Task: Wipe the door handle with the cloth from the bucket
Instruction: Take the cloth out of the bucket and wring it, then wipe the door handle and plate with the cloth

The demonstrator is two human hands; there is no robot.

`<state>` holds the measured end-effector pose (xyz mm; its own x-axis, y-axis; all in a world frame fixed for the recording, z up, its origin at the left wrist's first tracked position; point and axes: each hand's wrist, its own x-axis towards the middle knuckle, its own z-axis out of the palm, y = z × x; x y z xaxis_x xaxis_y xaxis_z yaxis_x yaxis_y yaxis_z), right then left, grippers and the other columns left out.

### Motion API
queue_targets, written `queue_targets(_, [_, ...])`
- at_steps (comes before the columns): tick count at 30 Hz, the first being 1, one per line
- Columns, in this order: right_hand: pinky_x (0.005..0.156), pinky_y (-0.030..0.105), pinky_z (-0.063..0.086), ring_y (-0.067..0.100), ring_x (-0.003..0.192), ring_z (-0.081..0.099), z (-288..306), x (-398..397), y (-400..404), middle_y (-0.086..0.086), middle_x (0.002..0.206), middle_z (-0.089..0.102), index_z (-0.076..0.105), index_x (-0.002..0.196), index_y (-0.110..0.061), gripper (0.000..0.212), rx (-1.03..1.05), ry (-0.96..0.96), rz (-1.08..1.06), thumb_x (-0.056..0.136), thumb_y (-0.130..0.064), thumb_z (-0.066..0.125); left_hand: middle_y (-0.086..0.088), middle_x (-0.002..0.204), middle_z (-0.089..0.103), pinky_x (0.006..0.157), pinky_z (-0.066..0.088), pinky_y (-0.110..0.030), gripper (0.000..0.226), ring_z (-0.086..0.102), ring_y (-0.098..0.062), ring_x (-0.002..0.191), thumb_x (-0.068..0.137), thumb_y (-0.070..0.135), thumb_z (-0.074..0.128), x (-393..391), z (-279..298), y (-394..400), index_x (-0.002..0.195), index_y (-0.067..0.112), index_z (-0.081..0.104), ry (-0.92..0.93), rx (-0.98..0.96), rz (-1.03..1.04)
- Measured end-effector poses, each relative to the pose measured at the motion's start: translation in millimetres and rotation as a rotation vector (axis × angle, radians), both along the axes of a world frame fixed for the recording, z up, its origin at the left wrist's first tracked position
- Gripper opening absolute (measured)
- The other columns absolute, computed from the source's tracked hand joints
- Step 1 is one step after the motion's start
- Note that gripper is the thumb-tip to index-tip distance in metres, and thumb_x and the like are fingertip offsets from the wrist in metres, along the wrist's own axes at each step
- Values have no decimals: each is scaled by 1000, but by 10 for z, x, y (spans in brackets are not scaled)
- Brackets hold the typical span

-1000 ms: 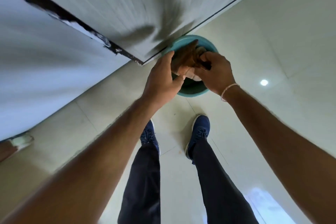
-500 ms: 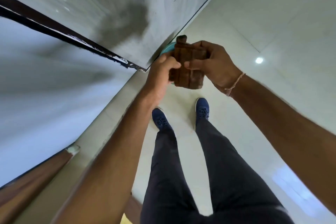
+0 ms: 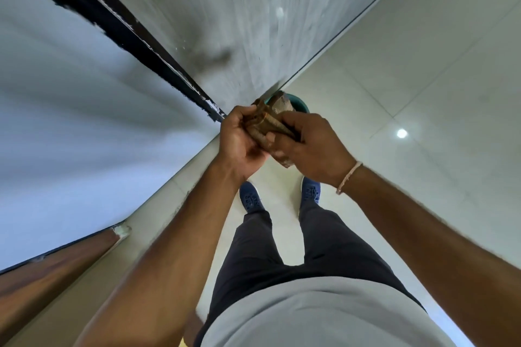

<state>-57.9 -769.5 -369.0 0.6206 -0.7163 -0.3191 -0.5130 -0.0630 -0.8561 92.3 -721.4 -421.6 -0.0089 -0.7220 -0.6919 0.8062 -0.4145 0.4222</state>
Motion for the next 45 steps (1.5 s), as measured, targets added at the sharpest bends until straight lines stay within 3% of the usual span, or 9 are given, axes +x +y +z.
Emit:
queue_targets(4, [75,24,56,4,76,64,199,-71,80,-5,86,71,69,99,-26,11,49,-39,-29,100,-15,67,-7,95,79,93,56,-37,60,73,-23,95,107,36,31,-57,170,105,87,15,84,73,-26,30])
queue_targets(9, [82,37,59,24,87,71,270,-166,31,6,94,75,72,109,-10,14,73,-3,-91,100,-19,68,-17,135,68,112,52,-46,63,65,-34,125,100,40,40,-220,261,224,152,7,55,118,-1,59])
queue_targets(13, [85,36,57,25,95,71,178,-273,-90,3,101,75,75,115,-18,23,26,108,-169,96,-29,71,-22,152,60,127,34,-58,64,53,-40,145,101,44,46,-372,285,255,150,6,59,76,37,131])
queue_targets(18, [86,36,59,26,100,71,119,-384,-220,2,104,75,76,116,-18,26,61,112,-282,96,-33,71,-17,128,73,117,47,-57,40,68,-36,124,104,37,57,-442,358,284,127,10,74,-66,-5,121])
queue_targets(22, [94,43,61,24,102,71,64,-369,-279,3,109,75,74,117,-17,30,66,125,-257,96,-38,73,-16,126,76,99,62,-52,36,72,-33,118,100,10,67,-501,425,284,136,8,67,-217,61,116])
queue_targets(29, [90,43,59,23,102,70,101,-322,-51,6,118,74,71,126,-15,32,-472,6,49,96,-23,65,-9,113,80,80,66,-41,33,75,-30,109,96,10,77,-495,596,340,128,13,70,-496,228,306])
queue_targets(35, [67,1,45,-5,73,64,194,-79,192,-10,97,76,72,125,-18,28,-208,-89,219,103,-33,64,-11,109,82,92,65,-49,35,77,-33,108,108,42,58,-455,946,567,105,16,81,-549,198,341])
queue_targets(41, [97,51,61,28,101,76,171,434,451,9,106,79,74,117,-9,34,280,-136,117,87,-25,76,-5,116,78,95,60,-37,40,73,-22,111,113,44,47,-226,1150,1195,115,15,75,-724,318,418])
queue_targets(45, [93,64,60,42,107,74,322,827,884,20,110,78,77,109,-10,20,600,-206,84,91,-12,66,-3,126,69,94,53,-32,40,65,-22,116,106,39,62,43,1042,1801,134,10,63,-966,500,435])
